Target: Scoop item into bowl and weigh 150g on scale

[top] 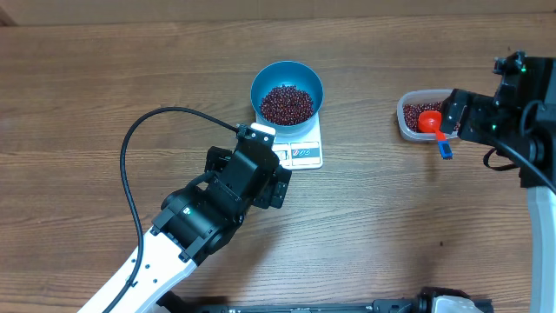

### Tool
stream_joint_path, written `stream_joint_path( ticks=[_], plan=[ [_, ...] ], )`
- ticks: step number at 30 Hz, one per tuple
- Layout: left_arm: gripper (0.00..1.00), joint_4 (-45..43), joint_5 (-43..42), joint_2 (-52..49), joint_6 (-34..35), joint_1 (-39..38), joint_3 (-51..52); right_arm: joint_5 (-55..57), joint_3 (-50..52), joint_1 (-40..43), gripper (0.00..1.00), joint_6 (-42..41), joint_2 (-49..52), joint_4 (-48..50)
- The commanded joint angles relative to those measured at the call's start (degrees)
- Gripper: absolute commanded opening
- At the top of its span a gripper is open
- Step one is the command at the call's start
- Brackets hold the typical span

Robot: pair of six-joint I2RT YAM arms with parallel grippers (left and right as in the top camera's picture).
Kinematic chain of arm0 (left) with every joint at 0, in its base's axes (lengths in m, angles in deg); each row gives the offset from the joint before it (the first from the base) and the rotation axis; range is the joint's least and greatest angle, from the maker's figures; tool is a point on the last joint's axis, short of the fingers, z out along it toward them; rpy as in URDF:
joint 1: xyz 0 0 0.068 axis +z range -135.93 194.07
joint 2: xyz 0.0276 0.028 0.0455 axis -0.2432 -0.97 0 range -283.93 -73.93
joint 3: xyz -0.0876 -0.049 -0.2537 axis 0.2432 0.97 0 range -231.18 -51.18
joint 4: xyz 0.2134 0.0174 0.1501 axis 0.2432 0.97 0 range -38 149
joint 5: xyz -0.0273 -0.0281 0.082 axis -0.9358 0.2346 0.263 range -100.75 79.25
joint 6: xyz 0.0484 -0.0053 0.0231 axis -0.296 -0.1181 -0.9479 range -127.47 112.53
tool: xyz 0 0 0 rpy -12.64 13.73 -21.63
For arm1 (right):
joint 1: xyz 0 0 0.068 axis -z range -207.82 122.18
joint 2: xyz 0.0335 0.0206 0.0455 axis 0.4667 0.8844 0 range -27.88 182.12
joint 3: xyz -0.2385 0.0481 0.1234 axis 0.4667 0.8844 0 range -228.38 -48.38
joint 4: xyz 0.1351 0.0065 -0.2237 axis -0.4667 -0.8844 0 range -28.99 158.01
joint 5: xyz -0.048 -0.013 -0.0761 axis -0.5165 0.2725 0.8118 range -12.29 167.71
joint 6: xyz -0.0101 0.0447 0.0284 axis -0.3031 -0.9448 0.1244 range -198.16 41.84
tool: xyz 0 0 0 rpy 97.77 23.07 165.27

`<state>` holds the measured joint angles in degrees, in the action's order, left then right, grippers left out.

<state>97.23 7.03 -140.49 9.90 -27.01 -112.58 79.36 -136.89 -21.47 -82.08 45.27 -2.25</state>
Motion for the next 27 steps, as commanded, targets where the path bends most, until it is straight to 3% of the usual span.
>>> stream_joint_path(
  ticks=[1, 27],
  plan=[
    [1.0, 0.0, 0.2, -0.2, -0.5, 0.6, 0.2, 0.1, -1.5, 0.1, 1.0, -0.4, -2.5, 0.1],
    [0.99, 0.0, 0.2, -0.2, -0.5, 0.6, 0.2, 0.3, -1.5, 0.1, 1.0, -0.5, -0.8, 0.5]
  ],
)
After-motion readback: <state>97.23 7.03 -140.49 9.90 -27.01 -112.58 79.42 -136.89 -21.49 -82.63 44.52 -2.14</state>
